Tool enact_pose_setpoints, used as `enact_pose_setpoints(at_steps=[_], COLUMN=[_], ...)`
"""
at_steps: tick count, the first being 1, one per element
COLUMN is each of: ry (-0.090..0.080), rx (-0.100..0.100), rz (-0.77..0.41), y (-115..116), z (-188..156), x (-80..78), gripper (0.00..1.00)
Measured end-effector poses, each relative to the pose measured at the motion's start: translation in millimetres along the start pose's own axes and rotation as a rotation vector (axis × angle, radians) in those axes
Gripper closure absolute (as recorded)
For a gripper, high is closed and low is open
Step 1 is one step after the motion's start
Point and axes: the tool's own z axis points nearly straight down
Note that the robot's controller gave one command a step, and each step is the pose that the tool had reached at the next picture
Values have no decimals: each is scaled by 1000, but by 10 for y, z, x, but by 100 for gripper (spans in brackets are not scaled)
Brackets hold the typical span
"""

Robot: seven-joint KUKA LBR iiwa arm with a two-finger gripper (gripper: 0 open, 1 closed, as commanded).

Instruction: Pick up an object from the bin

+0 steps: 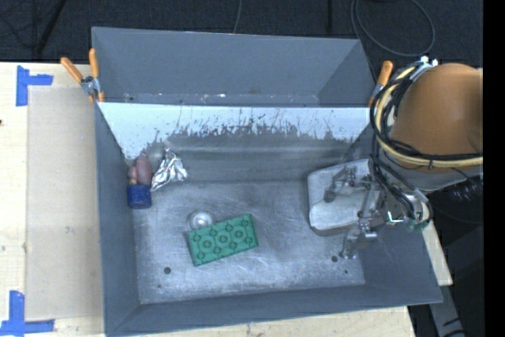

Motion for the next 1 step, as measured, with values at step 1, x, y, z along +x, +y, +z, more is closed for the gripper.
enact_pose_setpoints(at_steps=[1], ry=[-3], rx=[-2], rz=[210], y=[724], z=[655], x=[-131], gripper=[0])
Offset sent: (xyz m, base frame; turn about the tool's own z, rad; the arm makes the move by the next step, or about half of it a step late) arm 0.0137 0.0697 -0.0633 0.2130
